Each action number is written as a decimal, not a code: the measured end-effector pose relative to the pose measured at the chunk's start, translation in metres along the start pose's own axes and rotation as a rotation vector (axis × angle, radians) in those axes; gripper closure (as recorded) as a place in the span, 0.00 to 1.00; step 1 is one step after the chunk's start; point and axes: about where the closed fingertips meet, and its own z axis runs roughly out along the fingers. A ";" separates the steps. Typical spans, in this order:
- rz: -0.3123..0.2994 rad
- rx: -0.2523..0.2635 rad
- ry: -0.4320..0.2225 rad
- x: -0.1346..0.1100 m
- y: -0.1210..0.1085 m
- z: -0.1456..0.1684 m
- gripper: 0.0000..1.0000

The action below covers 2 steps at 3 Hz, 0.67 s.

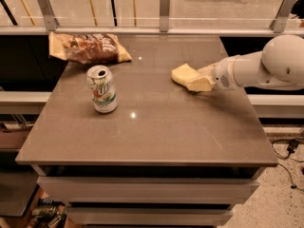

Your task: Pick sponge

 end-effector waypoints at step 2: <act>-0.028 -0.001 0.011 -0.029 0.000 -0.021 1.00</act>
Offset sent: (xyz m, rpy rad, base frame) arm -0.0065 -0.0058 0.0688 -0.0478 -0.0224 0.0116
